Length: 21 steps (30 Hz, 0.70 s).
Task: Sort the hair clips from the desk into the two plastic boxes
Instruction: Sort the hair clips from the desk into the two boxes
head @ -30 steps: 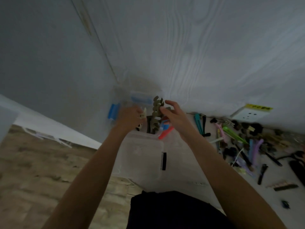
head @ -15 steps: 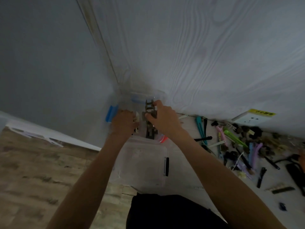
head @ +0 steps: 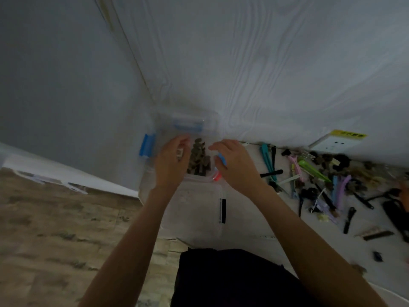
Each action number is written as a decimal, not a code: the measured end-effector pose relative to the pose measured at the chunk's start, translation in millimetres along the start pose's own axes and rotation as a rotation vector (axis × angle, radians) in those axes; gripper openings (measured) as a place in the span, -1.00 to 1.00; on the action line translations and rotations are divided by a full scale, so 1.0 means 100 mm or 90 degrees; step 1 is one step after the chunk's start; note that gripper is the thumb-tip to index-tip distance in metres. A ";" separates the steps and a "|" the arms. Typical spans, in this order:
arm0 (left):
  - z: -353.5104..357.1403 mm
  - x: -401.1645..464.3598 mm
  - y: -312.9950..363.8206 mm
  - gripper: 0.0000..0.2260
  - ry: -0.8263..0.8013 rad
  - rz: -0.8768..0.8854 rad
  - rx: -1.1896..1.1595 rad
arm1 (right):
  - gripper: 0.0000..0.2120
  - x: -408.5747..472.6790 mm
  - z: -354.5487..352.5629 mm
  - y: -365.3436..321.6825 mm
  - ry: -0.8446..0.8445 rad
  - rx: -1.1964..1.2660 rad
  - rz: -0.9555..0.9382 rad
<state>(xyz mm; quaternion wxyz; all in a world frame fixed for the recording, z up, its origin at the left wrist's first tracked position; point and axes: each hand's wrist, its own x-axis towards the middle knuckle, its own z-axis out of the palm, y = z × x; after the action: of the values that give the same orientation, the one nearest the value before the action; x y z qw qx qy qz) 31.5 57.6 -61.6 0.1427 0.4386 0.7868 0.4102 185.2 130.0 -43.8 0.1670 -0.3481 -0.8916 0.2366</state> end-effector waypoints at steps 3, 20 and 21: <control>0.14 -0.08 0.25 -0.84 -0.009 0.026 -0.058 | -0.74 -0.30 -0.18 0.17 0.041 -0.007 0.040; 2.44 -1.05 1.95 -0.59 -0.512 0.366 0.064 | -0.72 -3.00 -1.36 2.19 0.128 -0.183 0.472; 2.58 -1.11 2.03 -0.57 -0.513 0.373 0.068 | -0.69 -3.13 -1.41 2.27 0.141 -0.197 0.489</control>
<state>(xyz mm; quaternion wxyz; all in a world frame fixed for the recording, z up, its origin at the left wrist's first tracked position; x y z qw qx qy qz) 362.9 158.6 -81.0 0.2915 0.7714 0.5328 0.1901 593.4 100.5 -90.4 0.1074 -0.6994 -0.6986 0.1058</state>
